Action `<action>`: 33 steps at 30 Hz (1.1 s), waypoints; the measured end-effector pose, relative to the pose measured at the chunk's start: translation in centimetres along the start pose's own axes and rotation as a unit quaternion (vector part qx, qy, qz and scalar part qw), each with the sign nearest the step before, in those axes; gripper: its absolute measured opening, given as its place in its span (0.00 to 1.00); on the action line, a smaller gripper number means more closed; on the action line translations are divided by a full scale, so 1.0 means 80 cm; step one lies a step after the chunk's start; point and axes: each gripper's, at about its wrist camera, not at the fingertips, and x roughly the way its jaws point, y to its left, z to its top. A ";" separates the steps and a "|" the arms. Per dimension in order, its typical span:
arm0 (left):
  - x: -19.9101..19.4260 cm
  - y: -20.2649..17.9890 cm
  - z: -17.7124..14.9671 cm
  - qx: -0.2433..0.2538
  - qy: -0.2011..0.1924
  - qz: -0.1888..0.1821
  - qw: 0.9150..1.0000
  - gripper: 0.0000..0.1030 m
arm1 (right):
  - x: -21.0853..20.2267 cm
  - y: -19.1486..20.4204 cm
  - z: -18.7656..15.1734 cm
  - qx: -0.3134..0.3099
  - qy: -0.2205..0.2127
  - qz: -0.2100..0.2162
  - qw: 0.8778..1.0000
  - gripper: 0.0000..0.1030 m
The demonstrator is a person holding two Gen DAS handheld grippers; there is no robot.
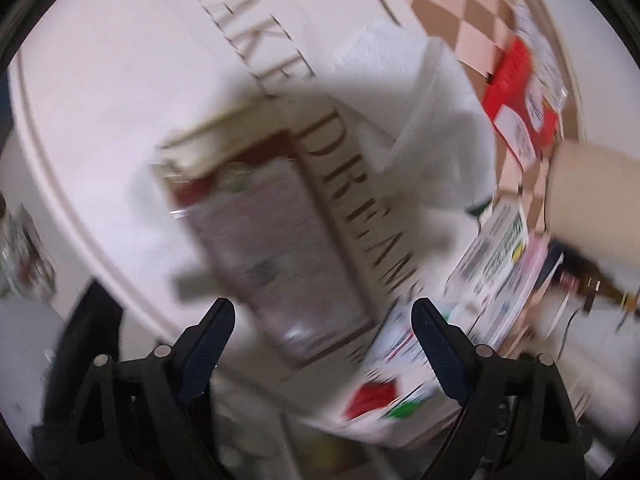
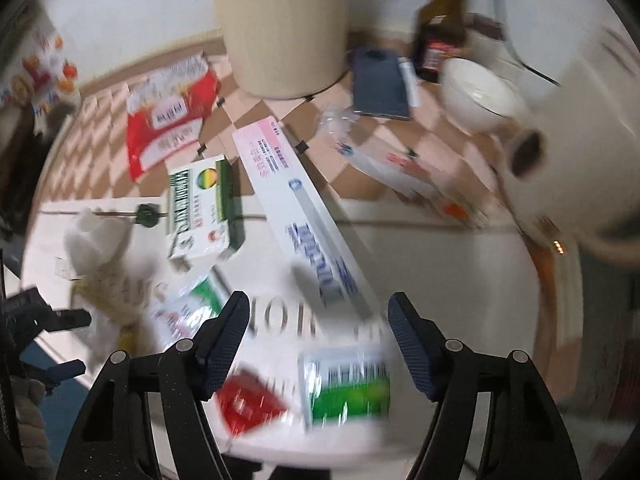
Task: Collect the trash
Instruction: 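Grasp the red-brown medicine box with the left tool while the right grasps the toothpaste box, then carry both boxes down over the grey bin and open both tools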
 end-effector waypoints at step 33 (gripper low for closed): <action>-0.145 0.012 -0.149 0.445 -0.245 0.154 0.847 0.55 | -0.076 0.051 -0.026 0.047 -0.058 0.044 0.996 0.48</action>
